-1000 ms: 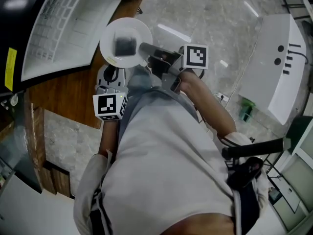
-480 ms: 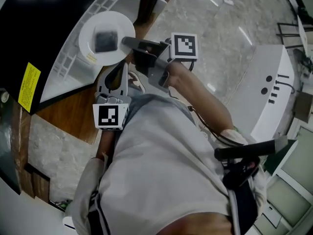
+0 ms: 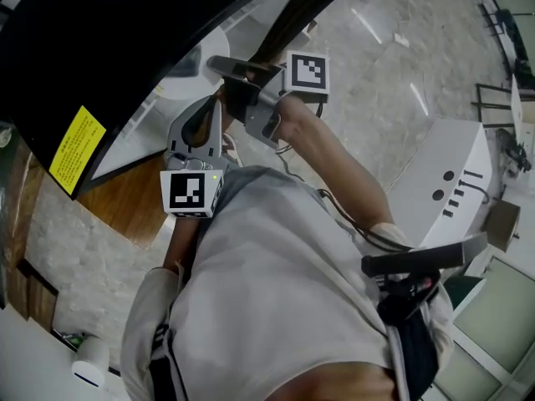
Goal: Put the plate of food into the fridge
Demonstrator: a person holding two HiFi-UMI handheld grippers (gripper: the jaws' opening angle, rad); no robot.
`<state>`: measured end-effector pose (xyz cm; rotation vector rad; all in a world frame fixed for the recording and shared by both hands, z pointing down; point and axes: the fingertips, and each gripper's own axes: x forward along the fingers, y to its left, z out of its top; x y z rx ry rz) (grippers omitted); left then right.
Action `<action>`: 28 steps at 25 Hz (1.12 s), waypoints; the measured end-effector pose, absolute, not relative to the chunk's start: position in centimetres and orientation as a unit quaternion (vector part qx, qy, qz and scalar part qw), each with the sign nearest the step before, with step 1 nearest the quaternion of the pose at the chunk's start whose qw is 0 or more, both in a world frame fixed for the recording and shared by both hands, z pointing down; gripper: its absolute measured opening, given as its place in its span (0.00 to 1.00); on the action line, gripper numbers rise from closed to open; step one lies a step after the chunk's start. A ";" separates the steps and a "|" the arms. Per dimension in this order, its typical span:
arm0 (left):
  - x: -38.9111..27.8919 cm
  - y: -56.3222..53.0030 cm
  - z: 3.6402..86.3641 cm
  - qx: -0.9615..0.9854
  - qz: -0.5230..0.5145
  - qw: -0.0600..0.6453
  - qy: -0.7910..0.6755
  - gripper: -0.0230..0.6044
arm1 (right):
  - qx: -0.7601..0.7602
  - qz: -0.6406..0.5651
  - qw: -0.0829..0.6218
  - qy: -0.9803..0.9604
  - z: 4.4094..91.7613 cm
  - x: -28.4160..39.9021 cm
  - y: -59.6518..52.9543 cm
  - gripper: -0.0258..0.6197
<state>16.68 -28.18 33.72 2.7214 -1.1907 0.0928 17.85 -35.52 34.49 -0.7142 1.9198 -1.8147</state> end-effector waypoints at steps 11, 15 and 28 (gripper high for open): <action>16.8 -29.7 33.1 0.903 0.022 0.078 -0.422 0.07 | -0.219 -0.655 0.186 0.699 33.8 17.2 -36.3 0.09; 16.4 -30.2 33.2 0.898 0.016 0.090 -0.431 0.07 | -0.222 -0.649 0.167 0.708 33.8 17.0 -36.1 0.09; 14.8 -31.8 32.7 0.870 -0.035 0.155 -0.466 0.07 | -0.204 -0.573 0.157 0.778 31.3 18.1 -34.7 0.23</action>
